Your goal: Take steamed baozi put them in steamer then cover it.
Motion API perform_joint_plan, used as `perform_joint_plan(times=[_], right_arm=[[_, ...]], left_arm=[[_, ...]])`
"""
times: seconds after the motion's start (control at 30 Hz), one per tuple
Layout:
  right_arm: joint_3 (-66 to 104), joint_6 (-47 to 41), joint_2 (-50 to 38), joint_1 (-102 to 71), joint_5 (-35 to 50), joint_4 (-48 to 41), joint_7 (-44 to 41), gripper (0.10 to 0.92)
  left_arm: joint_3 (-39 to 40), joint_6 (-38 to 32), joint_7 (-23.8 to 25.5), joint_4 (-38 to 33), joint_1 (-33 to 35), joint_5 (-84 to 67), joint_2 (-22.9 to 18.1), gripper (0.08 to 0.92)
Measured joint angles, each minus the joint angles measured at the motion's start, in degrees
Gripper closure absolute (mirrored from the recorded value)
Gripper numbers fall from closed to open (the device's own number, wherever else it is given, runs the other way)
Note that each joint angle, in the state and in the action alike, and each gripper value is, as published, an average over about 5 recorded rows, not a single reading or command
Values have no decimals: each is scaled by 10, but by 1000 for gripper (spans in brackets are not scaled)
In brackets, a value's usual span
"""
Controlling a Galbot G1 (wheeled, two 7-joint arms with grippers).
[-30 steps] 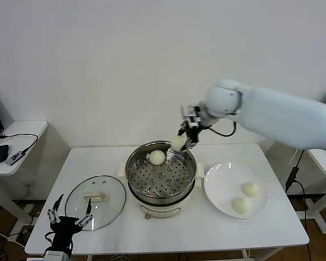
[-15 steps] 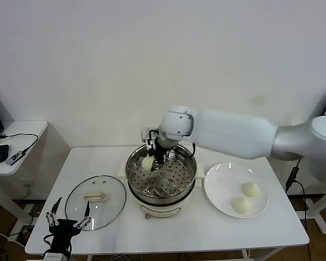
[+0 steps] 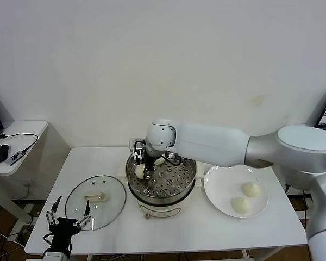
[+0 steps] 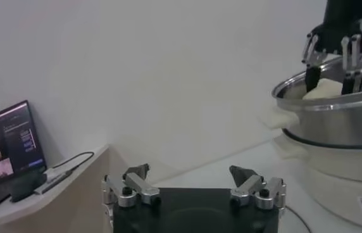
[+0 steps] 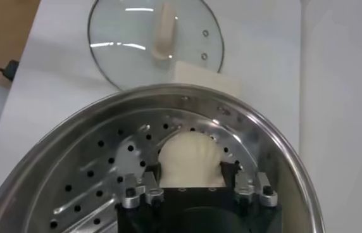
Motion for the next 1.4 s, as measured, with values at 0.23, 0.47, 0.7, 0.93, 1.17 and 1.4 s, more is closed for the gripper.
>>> perform_joint_plan(times=[0.23,0.47,0.7,0.93,1.17,1.4], right_arm=[[3,9,-21,28,-10,15,-30,206],[-7,46,-82,85,-43,51,-93,203],[-20,111,-187,137,-88,113,-167,203],[-27,163,-320,146,-143,176,-210,203],[-14,197,-433,103,-204,217,-222,203],[42,215,-499,2,-264,229,-223,203]], left_arm=[[-1,1,0,-3,1,-1,0,177],[0,3,0,-13,5,-1,0,177],[0,4,0,-19,10,-2,5,177],[4,3,0,-21,13,-2,5,177],[11,4,0,-18,10,2,2,177],[11,4,1,-13,11,4,2,177]])
